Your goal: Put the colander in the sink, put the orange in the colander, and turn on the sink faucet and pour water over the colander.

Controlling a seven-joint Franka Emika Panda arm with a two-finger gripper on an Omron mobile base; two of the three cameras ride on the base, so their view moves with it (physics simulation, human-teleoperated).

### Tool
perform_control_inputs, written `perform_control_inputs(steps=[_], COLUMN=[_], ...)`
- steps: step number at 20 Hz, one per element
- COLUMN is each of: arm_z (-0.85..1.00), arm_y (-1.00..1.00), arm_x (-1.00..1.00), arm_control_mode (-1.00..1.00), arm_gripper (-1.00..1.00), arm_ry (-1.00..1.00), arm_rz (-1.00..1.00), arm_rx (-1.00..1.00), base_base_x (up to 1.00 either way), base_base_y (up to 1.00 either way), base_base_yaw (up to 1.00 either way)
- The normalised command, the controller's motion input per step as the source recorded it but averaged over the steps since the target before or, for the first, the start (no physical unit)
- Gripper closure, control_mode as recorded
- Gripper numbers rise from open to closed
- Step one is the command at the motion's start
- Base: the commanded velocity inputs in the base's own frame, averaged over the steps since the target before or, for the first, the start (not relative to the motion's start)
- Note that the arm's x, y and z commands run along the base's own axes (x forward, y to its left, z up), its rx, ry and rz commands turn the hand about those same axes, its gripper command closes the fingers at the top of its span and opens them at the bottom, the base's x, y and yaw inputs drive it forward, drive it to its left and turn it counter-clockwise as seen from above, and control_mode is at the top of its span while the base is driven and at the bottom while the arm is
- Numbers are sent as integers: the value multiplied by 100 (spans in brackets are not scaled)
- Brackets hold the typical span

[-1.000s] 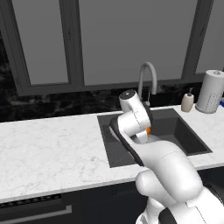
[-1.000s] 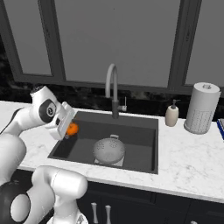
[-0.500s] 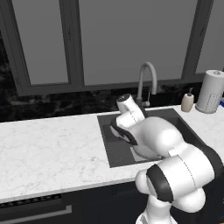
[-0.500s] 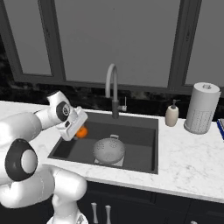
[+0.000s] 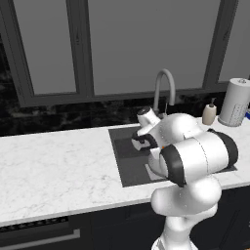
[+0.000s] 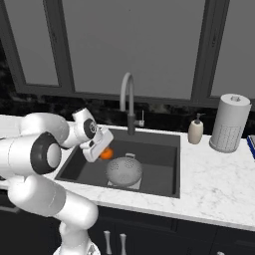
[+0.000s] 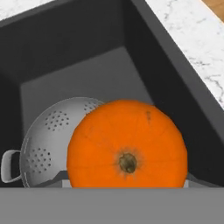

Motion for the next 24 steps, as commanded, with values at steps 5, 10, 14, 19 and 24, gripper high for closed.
perform_control_inputs(steps=[5, 10, 14, 19, 24], arm_z=[-37, -41, -45, -50, -59], arm_y=[-8, -15, -16, -1, 0], arm_x=[19, 11, 17, 19, 16], arm_control_mode=[-100, -100, -100, -100, -100], arm_gripper=[100, 100, 100, 100, 100], arm_ry=[0, 0, 0, 0, 0], arm_rz=[0, 0, 0, 0, 0], arm_rx=[0, 0, 0, -4, -7], base_base_x=[0, 0, 0, 0, 0], base_base_y=[0, 0, 0, 0, 0], base_base_yaw=[0, 0, 0, 0, 0])
